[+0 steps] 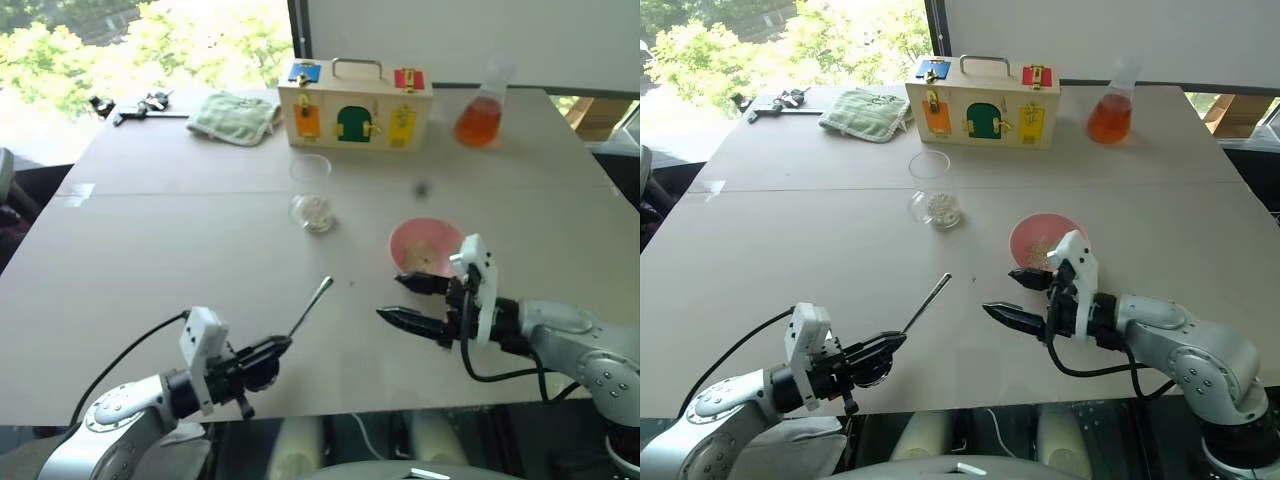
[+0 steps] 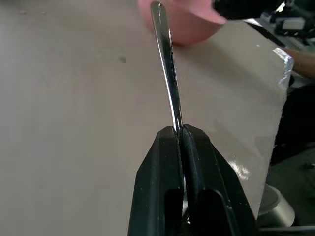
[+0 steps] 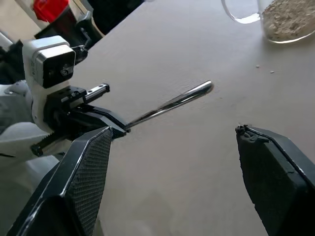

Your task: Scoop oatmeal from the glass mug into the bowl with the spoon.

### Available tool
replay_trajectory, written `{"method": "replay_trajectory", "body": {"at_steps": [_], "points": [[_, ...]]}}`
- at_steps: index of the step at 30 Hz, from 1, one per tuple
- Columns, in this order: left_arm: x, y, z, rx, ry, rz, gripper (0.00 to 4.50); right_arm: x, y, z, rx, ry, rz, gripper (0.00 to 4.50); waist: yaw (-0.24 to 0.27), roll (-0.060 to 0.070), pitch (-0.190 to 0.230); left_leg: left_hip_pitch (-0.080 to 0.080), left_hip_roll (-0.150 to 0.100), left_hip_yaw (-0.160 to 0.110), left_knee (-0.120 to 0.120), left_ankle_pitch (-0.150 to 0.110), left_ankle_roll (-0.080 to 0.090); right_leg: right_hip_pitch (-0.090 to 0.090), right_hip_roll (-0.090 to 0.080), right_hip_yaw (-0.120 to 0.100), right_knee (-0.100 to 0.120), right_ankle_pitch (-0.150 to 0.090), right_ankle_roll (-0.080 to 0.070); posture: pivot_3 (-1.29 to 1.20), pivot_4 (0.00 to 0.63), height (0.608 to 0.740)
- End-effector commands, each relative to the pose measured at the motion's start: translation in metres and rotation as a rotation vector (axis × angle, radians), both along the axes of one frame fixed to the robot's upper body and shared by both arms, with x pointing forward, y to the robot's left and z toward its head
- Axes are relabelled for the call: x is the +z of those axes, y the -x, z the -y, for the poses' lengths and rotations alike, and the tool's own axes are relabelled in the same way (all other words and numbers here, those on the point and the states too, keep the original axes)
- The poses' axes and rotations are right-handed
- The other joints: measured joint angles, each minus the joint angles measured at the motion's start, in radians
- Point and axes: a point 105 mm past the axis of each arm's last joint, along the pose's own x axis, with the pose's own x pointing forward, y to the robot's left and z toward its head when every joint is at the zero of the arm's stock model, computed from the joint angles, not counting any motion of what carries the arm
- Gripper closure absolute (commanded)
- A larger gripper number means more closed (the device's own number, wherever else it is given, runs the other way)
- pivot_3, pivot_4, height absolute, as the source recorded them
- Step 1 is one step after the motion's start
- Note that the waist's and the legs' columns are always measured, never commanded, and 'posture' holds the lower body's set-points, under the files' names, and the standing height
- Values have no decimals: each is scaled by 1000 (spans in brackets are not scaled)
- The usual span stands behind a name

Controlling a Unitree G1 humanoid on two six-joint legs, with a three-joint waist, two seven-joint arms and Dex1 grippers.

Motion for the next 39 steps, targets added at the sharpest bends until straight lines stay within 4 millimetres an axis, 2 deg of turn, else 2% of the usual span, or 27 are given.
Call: {"method": "replay_trajectory", "body": {"at_steps": [1, 6, 13, 17, 19, 20, 21, 23, 29, 32, 34, 37, 39], "points": [[15, 1, 26, -79, 81, 40, 4473, -4, -2, -8, -9, -56, -129, 489, 0, 0, 0, -1, 0, 0, 0, 0, 0, 0, 0, 0, 0, 1, 1, 0, 150, 740], [16, 7, 38, -143, 105, 25, 4473, 11, -15, -11, -90, -201, -207, 489, -6, 0, 0, -2, 0, 1, 0, 0, 0, -1, 1, 0, 0, 1, 2, 0, 150, 740], [13, 6, 38, -155, 99, 20, 4473, 13, -13, -11, -111, -206, -229, 489, -9, 0, 0, -1, 0, 1, -1, 0, 0, -2, 2, 0, 0, 1, 2, 0, 150, 740], [12, 3, 37, -145, 94, 27, 4500, 12, -13, -9, -127, -206, -237, 1620, -9, 0, 0, -1, 0, 1, -1, 0, 0, -2, 2, 0, 0, 1, 2, 0, 150, 740], [12, 2, 36, -139, 92, 29, 4500, 11, -14, -8, -134, -203, -241, 2588, -9, 0, 0, -2, 0, 1, -1, 0, 0, -2, 2, 0, 0, 1, 2, 0, 150, 740], [11, 2, 35, -136, 90, 29, 4500, 10, -14, -7, -136, -202, -242, 3252, -9, 0, 0, -2, 0, 1, -1, 0, 0, -2, 2, 0, 0, 1, 2, 0, 150, 740], [10, 2, 34, -131, 85, 30, 4500, 10, -15, -7, -139, -202, -243, 3483, -9, 0, 0, -2, 0, 1, -1, 0, 0, -2, 2, 0, 0, 1, 2, 0, 150, 740], [9, 1, 32, -123, 78, 32, 4500, 10, -15, -7, -141, -203, -244, 4404, -10, 0, 0, -2, 0, 1, -1, 0, 0, -2, 2, 0, 0, 1, 2, 0, 150, 740], [3, -4, 26, -55, 76, -26, 4500, 13, -14, -9, -133, -202, -235, 4460, -9, 0, 0, -2, 0, 1, -2, 0, 0, -3, 2, 0, -1, 1, 2, 0, 150, 740], [5, -5, 23, -49, 74, -11, 3554, 16, -15, -10, -131, -209, -230, 4500, -9, 0, 0, -2, 0, 1, -2, 0, 0, -3, 2, 0, -1, 1, 2, 0, 150, 740], [10, -11, 17, 7, 64, 43, 2716, 18, -15, -10, -133, -214, -228, 4500, -9, 0, 0, -2, 0, 1, -2, 0, 0, -3, 2, 0, 0, 1, 2, 0, 150, 740], [35, -32, -3, 197, 15, 234, 1234, 22, -17, -7, -147, -221, -223, 4500, -9, 0, 0, -3, 0, 1, -2, 0, 0, -4, 2, 0, 0, 1, 2, 0, 150, 740], [57, -35, -10, 255, 3, 343, 1234, 25, -19, -3, -166, -228, -218, 4500, -8, 0, 1, -3, 0, 1, -2, 0, 0, -4, 2, 0, 0, 1, 2, 0, 150, 740]]}}
